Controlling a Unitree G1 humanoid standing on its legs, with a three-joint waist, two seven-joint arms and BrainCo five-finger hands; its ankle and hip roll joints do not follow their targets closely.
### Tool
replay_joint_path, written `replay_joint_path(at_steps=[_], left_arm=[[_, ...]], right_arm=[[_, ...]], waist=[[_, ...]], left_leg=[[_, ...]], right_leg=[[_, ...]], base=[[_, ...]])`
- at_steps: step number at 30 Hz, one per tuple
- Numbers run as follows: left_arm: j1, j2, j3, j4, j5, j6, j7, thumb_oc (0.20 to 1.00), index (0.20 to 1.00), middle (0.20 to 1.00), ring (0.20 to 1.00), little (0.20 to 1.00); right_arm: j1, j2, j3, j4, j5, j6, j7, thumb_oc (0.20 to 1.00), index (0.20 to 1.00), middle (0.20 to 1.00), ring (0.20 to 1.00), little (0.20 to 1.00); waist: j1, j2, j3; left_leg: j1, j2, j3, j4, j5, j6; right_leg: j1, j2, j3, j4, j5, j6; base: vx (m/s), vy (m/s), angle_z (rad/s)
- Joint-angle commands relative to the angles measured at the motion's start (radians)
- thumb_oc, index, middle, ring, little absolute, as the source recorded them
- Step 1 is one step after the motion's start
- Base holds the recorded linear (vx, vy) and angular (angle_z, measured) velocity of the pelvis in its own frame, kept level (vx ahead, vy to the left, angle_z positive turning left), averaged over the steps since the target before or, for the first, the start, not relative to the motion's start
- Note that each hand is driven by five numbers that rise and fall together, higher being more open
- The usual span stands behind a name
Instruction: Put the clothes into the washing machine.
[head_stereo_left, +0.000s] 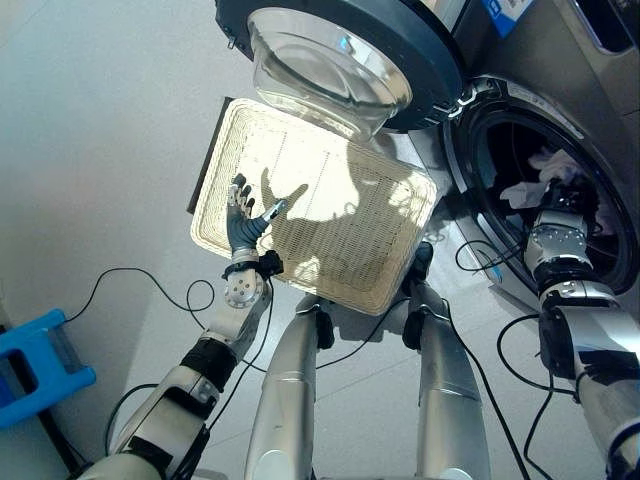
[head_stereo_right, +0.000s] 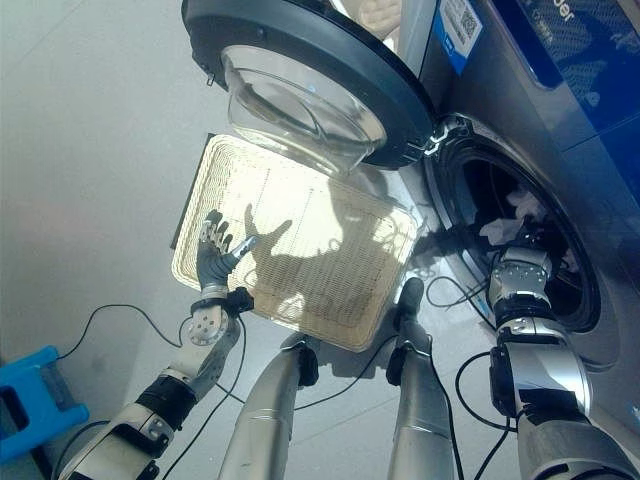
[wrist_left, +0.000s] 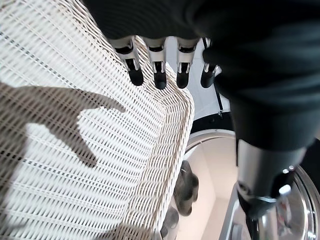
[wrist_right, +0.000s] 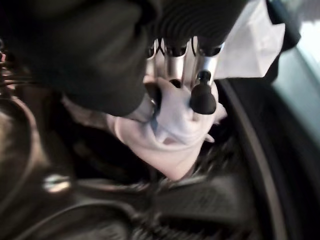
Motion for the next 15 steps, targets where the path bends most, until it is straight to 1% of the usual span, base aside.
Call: replay_joint_path(at_steps=[1, 2, 3, 4, 5, 6, 7, 8, 9, 10, 11, 13, 15], left_arm=[[0.026, 0.02, 0.022, -0.043, -0.004, -0.027, 0.013, 1.0, 1.0, 1.0, 1.0, 1.0], [0.036, 0.019, 0.014, -0.056, -0.004, -0.028, 0.027, 1.0, 1.0, 1.0, 1.0, 1.0], [0.044, 0.019, 0.015, -0.062, -0.007, -0.028, 0.028, 1.0, 1.0, 1.0, 1.0, 1.0], [0.042, 0.02, 0.018, -0.063, -0.008, -0.028, 0.028, 1.0, 1.0, 1.0, 1.0, 1.0], [0.055, 0.016, 0.015, -0.068, -0.012, -0.03, 0.024, 1.0, 1.0, 1.0, 1.0, 1.0], [0.061, 0.02, 0.012, -0.078, -0.017, -0.026, 0.023, 1.0, 1.0, 1.0, 1.0, 1.0], [0.059, 0.021, 0.014, -0.081, -0.018, -0.026, 0.023, 1.0, 1.0, 1.0, 1.0, 1.0], [0.067, 0.021, 0.014, -0.081, -0.02, -0.027, 0.018, 1.0, 1.0, 1.0, 1.0, 1.0], [0.077, 0.022, 0.012, -0.081, -0.026, -0.032, 0.014, 1.0, 1.0, 1.0, 1.0, 1.0], [0.079, 0.023, 0.013, -0.08, -0.031, -0.032, 0.01, 1.0, 1.0, 1.0, 1.0, 1.0], [0.074, 0.029, 0.017, -0.08, -0.043, -0.029, 0.006, 1.0, 1.0, 1.0, 1.0, 1.0], [0.081, 0.028, 0.017, -0.08, -0.047, -0.029, 0.004, 1.0, 1.0, 1.0, 1.0, 1.0], [0.082, 0.028, 0.018, -0.086, -0.047, -0.03, 0.002, 1.0, 1.0, 1.0, 1.0, 1.0]], right_arm=[[0.002, -0.039, 0.009, -0.077, 0.058, -0.2, 0.029, 0.2, 0.2, 0.2, 0.2, 0.2], [-0.01, -0.034, 0.005, -0.116, 0.054, -0.28, 0.025, 0.2, 0.2, 0.2, 0.2, 0.2], [-0.012, -0.033, 0.002, -0.133, 0.064, -0.318, 0.027, 0.2, 0.2, 0.2, 0.2, 0.2], [-0.017, -0.033, 0.001, -0.138, 0.068, -0.328, 0.031, 0.2, 0.2, 0.2, 0.2, 0.2], [-0.027, -0.034, 0.002, -0.15, 0.069, -0.393, 0.053, 0.2, 0.2, 0.2, 0.2, 0.2], [-0.032, -0.043, 0.005, -0.154, -0.007, -0.407, 0.005, 0.2, 0.2, 0.2, 0.2, 0.2], [-0.036, -0.046, 0.005, -0.156, -0.029, -0.41, -0.012, 0.2, 0.2, 0.2, 0.2, 0.2], [-0.031, -0.052, 0.011, -0.152, -0.071, -0.412, -0.043, 0.2, 0.2, 0.2, 0.2, 0.2], [-0.033, -0.063, 0.018, -0.149, -0.184, -0.39, -0.136, 0.661, 0.661, 0.661, 0.661, 0.661], [-0.034, -0.072, 0.024, -0.139, -0.236, -0.374, -0.18, 1.0, 1.0, 1.0, 1.0, 1.0], [-0.042, -0.089, 0.034, -0.128, -0.352, -0.33, -0.282, 1.0, 1.0, 1.0, 1.0, 1.0], [-0.037, -0.108, 0.053, -0.1, -0.494, -0.235, -0.374, 1.0, 1.0, 1.0, 1.0, 1.0], [-0.043, -0.132, 0.088, -0.072, -0.643, -0.108, -0.472, 1.0, 1.0, 1.0, 1.0, 1.0]], waist=[[-0.004, 0.043, -0.025], [-0.005, 0.045, -0.025], [-0.005, 0.047, -0.025], [-0.005, 0.047, -0.025], [-0.004, 0.052, -0.025], [-0.004, 0.056, -0.025], [-0.003, 0.057, -0.025], [-0.003, 0.058, -0.025], [-0.003, 0.06, -0.025], [-0.003, 0.06, -0.025], [-0.003, 0.061, -0.025], [-0.003, 0.059, -0.025], [-0.001, 0.059, -0.025]], left_leg=[[0.04, -0.037, -0.003, -0.048, -0.053, -0.069], [0.04, -0.036, -0.002, -0.049, -0.052, -0.069], [0.043, -0.037, -0.002, -0.049, -0.054, -0.07], [0.035, -0.037, -0.001, -0.051, -0.045, -0.068], [0.047, -0.038, 0.001, -0.051, -0.053, -0.07], [0.051, -0.038, 0.001, -0.054, -0.052, -0.07], [0.043, -0.038, 0.002, -0.056, -0.044, -0.069], [0.05, -0.039, 0.002, -0.053, -0.051, -0.069], [0.055, -0.039, 0.002, -0.052, -0.052, -0.07], [0.056, -0.039, 0.003, -0.051, -0.052, -0.07], [0.047, -0.037, 0.004, -0.051, -0.043, -0.069], [0.054, -0.038, 0.004, -0.049, -0.049, -0.071], [0.054, -0.037, 0.006, -0.052, -0.046, -0.069]], right_leg=[[0.004, -0.042, -0.051, 0.177, -0.13, 0.124], [0.003, -0.042, -0.051, 0.178, -0.132, 0.123], [0.006, -0.041, -0.049, 0.179, -0.134, 0.123], [-0.002, -0.04, -0.05, 0.175, -0.126, 0.12], [0.008, -0.043, -0.049, 0.177, -0.135, 0.123], [0.011, -0.044, -0.048, 0.177, -0.137, 0.122], [0.004, -0.043, -0.049, 0.173, -0.128, 0.119], [0.01, -0.044, -0.048, 0.176, -0.136, 0.12], [0.014, -0.045, -0.047, 0.18, -0.138, 0.121], [0.015, -0.046, -0.047, 0.18, -0.139, 0.121], [0.007, -0.045, -0.048, 0.178, -0.131, 0.117], [0.015, -0.045, -0.047, 0.18, -0.138, 0.121], [0.014, -0.044, -0.048, 0.175, -0.135, 0.119]], base=[[0.0, 0.0, 0.0], [0.0, 0.0, 0.0], [0.0, 0.0, 0.0], [0.0, 0.0, 0.0], [0.02, 0.033, -0.01], [0.02, 0.035, 0.0], [0.0, 0.0, 0.0], [0.0, 0.0, 0.0], [0.03, 0.027, -0.01], [0.0, 0.0, 0.0], [0.0, 0.0, 0.0], [0.0, 0.0, 0.0], [0.0, 0.0, 0.0]])
